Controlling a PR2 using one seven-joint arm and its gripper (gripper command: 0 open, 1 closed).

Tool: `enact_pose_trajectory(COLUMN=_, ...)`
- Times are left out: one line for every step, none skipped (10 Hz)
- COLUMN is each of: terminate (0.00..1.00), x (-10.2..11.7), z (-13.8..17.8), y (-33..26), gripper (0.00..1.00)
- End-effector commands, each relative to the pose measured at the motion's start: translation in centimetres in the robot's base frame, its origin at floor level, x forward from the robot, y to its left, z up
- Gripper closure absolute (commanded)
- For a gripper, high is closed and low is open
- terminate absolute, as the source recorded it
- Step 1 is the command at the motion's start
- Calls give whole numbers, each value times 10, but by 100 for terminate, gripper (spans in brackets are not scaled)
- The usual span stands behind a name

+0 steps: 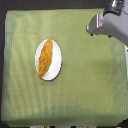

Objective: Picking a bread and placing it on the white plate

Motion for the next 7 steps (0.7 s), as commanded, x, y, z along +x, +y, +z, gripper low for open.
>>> enact_pose_trajectory(terminate=0, x=3, z=2, y=-64, gripper=0)
enact_pose_trajectory(terminate=0, x=0, z=-1, y=-70, gripper=0)
enact_pose_trajectory(terminate=0, x=-1, z=-4, y=-74, gripper=0)
enact_pose_trajectory(terminate=0, x=-2, z=-6, y=-76, gripper=0)
enact_pose_trajectory(terminate=0, x=-2, z=-6, y=-78, gripper=0)
enact_pose_trajectory(terminate=0, x=-2, z=-6, y=-84, gripper=0)
enact_pose_trajectory(terminate=100, x=3, z=-7, y=-90, gripper=0)
